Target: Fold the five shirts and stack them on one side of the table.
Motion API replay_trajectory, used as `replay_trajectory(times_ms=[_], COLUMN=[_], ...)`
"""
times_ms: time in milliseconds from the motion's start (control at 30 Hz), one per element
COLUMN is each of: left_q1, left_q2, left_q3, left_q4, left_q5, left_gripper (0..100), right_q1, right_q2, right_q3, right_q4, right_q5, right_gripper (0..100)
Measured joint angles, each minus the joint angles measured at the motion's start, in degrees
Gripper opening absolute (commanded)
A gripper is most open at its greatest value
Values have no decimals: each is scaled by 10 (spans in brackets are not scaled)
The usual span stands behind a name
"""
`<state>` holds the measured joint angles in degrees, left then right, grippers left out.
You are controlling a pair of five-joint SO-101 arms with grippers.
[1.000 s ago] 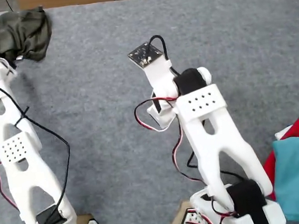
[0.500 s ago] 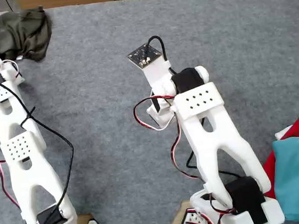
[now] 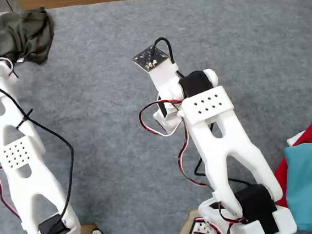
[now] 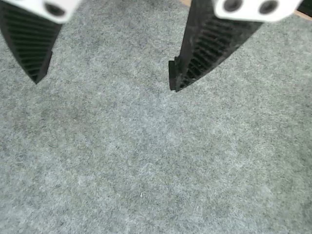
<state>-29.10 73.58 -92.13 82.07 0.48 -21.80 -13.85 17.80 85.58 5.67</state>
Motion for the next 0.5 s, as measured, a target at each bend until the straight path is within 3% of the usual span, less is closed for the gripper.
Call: replay_trajectory(times_ms=[267, 500], left_q1=[-17, -16], left_q2=[37, 124], left_q3=[-1, 60], left_q4=[-258, -430], left_q5=[-29, -49], left_gripper=[186, 205], right_q1=[0, 0], right_q2=[0, 0], right_q3=[0, 0], right_q4=[25, 27], right_q5=[0, 0], right_gripper=[379, 379])
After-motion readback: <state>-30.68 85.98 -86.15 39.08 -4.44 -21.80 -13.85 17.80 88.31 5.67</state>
